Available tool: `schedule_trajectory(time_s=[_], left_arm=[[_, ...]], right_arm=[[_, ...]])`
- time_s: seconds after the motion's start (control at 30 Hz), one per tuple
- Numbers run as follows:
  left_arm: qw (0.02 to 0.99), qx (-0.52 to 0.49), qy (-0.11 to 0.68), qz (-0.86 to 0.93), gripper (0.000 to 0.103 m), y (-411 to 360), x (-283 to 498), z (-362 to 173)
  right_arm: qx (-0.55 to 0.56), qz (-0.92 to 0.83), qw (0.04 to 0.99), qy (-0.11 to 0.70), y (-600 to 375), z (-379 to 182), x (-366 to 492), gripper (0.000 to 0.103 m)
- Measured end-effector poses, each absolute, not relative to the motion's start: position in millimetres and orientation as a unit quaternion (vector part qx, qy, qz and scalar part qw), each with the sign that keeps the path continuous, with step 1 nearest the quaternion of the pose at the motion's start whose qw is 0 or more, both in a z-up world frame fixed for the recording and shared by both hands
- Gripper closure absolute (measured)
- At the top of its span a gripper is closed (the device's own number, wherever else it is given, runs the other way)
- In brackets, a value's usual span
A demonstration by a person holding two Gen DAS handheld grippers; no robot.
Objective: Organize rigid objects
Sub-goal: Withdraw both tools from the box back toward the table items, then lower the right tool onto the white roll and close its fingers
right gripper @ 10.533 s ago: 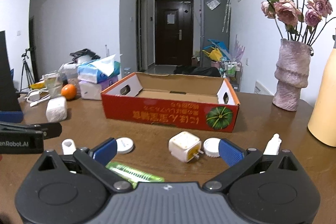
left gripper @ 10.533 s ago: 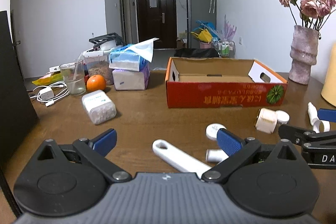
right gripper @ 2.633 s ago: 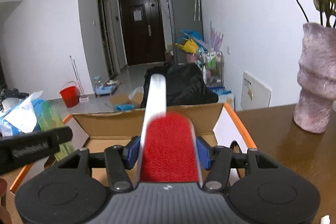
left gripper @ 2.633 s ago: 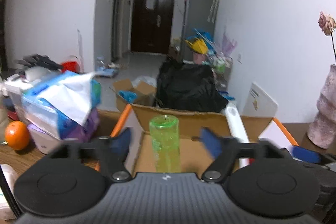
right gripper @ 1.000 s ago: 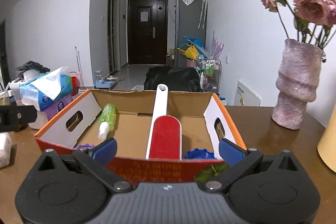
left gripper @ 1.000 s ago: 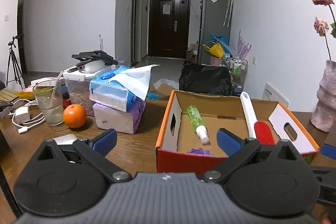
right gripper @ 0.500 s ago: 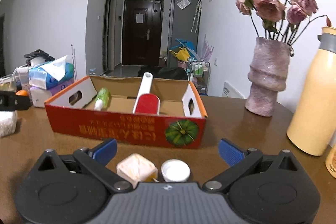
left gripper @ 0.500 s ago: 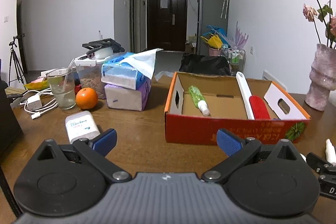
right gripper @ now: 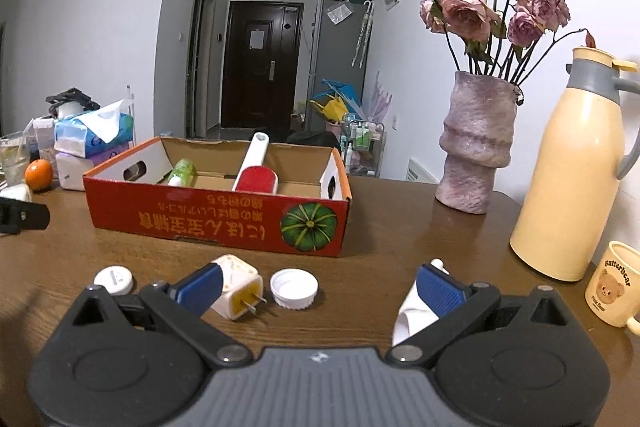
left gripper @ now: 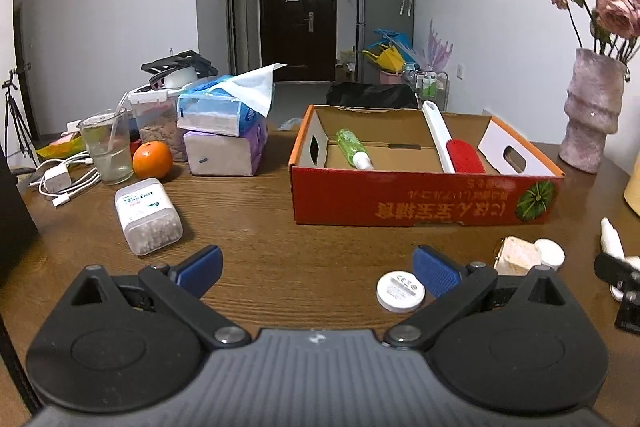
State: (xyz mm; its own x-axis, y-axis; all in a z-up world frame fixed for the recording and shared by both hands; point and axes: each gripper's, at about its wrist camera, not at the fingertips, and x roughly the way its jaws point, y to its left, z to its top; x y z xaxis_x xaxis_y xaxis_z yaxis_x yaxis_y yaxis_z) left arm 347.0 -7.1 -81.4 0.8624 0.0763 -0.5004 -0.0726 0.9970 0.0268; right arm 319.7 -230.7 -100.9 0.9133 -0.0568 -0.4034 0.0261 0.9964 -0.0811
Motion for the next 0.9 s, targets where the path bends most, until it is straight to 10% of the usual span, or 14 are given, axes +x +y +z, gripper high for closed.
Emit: schedule_trajectory(time_s=[0.9], left_arm=[[0.961, 0.009, 0.275, 0.015, 0.0, -21.0, 345.3, -99.3]], right_arm=[[0.057, -0.063, 0.96, 0.266, -314.9, -123.7, 343.9, 0.001]])
